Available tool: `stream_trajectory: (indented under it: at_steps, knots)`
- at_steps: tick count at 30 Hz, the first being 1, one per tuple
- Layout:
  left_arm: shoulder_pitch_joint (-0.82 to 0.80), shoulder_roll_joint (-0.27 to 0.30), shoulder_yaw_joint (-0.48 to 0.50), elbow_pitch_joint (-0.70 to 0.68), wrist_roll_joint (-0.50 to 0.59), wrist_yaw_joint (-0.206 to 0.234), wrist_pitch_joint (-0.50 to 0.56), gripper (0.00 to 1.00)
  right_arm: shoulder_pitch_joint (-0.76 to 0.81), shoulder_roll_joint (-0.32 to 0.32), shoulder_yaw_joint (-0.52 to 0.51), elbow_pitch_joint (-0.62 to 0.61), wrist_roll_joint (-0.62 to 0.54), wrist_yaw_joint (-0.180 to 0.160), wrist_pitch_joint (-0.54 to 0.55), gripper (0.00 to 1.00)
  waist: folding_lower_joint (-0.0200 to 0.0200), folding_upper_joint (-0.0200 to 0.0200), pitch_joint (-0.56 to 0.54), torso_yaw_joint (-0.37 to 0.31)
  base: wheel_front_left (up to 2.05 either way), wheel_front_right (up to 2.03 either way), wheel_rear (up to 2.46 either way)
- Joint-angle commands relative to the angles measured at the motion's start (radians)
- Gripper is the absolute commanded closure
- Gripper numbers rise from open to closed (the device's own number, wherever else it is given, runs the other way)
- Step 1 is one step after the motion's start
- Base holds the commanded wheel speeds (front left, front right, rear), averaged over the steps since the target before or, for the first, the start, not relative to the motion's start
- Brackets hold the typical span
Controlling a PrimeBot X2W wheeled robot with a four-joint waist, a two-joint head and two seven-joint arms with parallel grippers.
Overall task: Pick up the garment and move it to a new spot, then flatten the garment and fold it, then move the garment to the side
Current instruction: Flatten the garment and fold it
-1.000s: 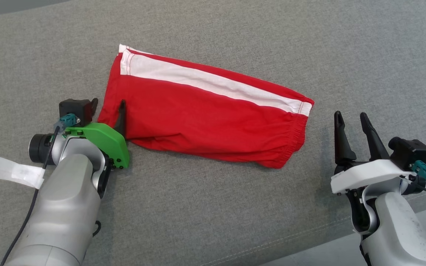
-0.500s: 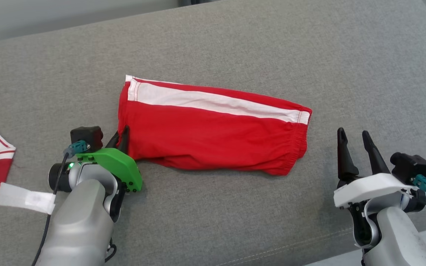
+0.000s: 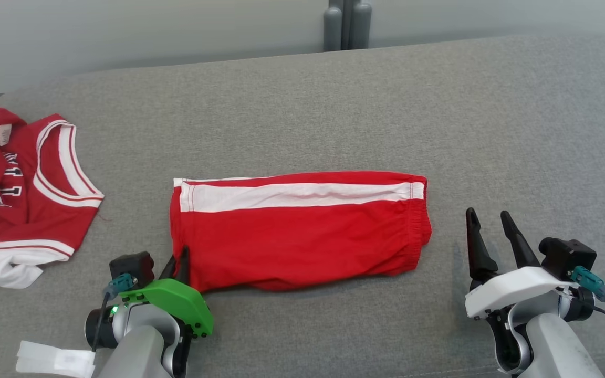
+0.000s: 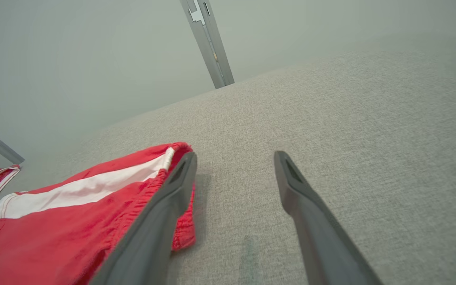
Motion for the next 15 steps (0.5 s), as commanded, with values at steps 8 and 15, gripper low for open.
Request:
stream_trajectory:
  at_steps: [8, 15]
  knots:
    - [0.068, -0.009, 0.040, -0.113, 0.071, 0.024, -0.003, 0.00, -0.025, -0.003, 0.070, -0.001, -0.019, -0.001, -0.001, 0.00, 0.0001, 0.0000, -0.020, 0.080, 0.00, 0.00, 0.00]
    - [0.111, -0.011, 0.056, -0.272, 0.141, 0.008, -0.003, 0.00, -0.086, -0.003, 0.020, 0.137, -0.084, -0.001, -0.001, 0.00, 0.0001, 0.0000, 0.005, 0.164, 0.00, 0.00, 0.00]
